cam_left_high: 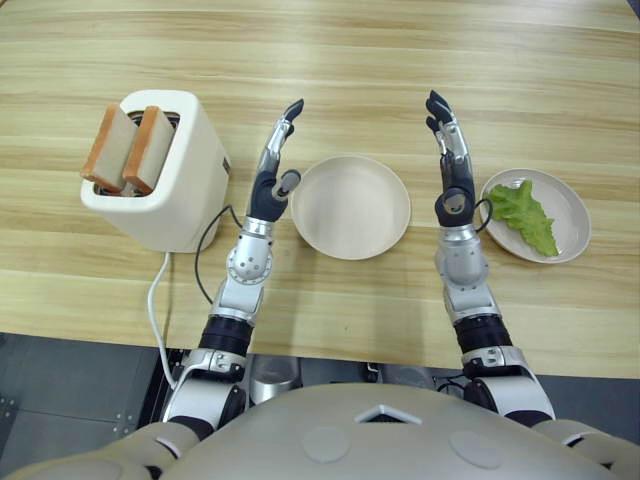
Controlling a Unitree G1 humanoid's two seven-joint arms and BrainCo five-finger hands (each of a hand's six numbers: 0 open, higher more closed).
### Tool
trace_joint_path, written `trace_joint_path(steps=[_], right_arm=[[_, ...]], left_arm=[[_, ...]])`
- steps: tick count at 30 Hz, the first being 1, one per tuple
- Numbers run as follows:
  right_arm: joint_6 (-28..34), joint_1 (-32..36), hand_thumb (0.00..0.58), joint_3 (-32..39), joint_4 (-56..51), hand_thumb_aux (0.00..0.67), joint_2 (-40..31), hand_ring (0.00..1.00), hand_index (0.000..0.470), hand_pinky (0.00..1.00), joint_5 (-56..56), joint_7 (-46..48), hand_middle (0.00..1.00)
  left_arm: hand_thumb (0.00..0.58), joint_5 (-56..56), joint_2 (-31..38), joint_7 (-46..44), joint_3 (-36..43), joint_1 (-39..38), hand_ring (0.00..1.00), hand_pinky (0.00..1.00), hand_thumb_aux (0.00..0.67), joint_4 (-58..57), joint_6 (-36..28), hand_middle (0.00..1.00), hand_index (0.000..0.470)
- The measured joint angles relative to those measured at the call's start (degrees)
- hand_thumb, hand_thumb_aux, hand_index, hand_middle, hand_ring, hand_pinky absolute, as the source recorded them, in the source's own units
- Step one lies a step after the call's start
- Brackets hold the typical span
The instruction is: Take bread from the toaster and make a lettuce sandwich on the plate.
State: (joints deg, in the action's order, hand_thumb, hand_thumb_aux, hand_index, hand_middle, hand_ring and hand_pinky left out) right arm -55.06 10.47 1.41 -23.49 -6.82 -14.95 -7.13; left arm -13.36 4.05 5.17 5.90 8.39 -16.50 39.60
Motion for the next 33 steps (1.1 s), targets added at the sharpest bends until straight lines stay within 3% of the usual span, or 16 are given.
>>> trace_joint_path(steps=[18,22,25,29,33], right_arm=[[0.0,0.4,0.000,1.0,-0.7,0.000,0.3,0.00,0.000,0.00,-0.1,-0.1,0.00],[-0.1,0.5,0.000,1.1,-0.8,0.000,0.3,0.00,0.000,0.00,-0.1,-0.1,0.00],[-0.1,0.4,0.000,1.1,-0.8,0.000,0.3,0.00,0.000,0.00,0.0,-0.1,0.00],[-0.1,0.5,0.000,1.6,-0.9,0.000,0.8,0.00,0.000,0.00,0.1,-0.1,0.00],[0.0,0.4,0.000,1.6,-0.9,0.000,0.8,0.00,0.000,0.00,0.2,-0.1,0.00]], left_arm=[[0.000,-0.2,0.9,0.4,-0.1,-0.2,0.00,0.00,0.000,1.3,-0.5,0.00,0.000],[0.000,-11.8,6.6,2.0,-2.1,-0.8,0.00,0.00,0.000,13.0,-3.5,0.00,0.000],[0.000,-21.0,14.6,0.2,-7.5,-0.6,0.00,0.00,0.000,25.1,-10.3,0.00,0.000],[0.000,-27.1,23.1,-4.1,-21.4,-5.1,0.00,0.00,0.000,37.0,-23.5,0.00,0.000],[0.000,-30.3,28.2,-7.1,-30.2,-8.4,0.00,0.00,0.000,38.3,-32.0,0.00,0.000]])
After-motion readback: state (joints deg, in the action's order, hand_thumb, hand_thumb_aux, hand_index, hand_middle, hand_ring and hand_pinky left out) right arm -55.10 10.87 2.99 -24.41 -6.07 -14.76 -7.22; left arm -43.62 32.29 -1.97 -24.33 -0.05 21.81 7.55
